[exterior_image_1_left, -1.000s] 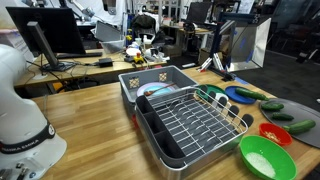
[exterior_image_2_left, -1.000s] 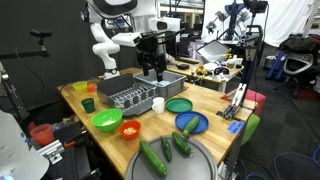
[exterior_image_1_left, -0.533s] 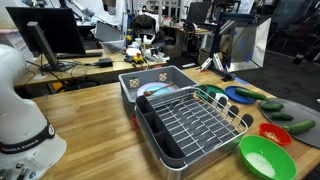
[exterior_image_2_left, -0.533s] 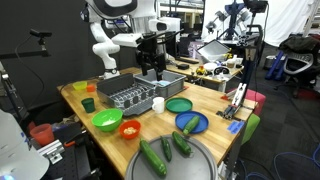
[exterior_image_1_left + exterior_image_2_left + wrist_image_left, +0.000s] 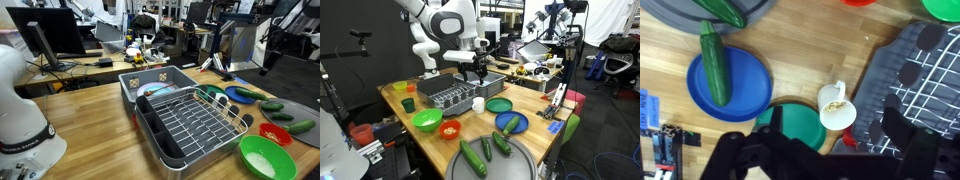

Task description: Move the mug to the right

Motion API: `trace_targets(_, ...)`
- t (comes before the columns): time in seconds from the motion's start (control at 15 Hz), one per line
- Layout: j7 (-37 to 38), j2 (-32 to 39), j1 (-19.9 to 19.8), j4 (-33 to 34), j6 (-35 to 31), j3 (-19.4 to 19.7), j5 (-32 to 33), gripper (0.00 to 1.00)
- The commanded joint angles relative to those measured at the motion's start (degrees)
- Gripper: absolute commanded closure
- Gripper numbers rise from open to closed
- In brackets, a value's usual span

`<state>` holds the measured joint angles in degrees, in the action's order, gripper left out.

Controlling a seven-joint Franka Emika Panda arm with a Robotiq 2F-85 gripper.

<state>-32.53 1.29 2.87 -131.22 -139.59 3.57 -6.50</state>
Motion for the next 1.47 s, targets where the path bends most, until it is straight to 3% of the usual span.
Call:
trace_targets(0.0, -9.8, 6.7, -2.0, 5.0, 0.8, -2.6, -8.8, 0.00)
trace_targets(0.13, -12.4, 10.0, -3.2, 6.8, 2.0, -3.7, -9.7, 0.00)
trace_targets(0.2, -8.6, 7.7, -2.8, 4.3, 0.1, -3.8, -7.4, 0.00)
trace_targets(0.8, -10.0, 11.2, -3.8, 6.9, 0.1, -5.2, -9.0, 0.00)
trace_targets(1.4, -10.8, 20.2, -7.0, 6.7, -7.6, -10.6, -13.4, 0.00)
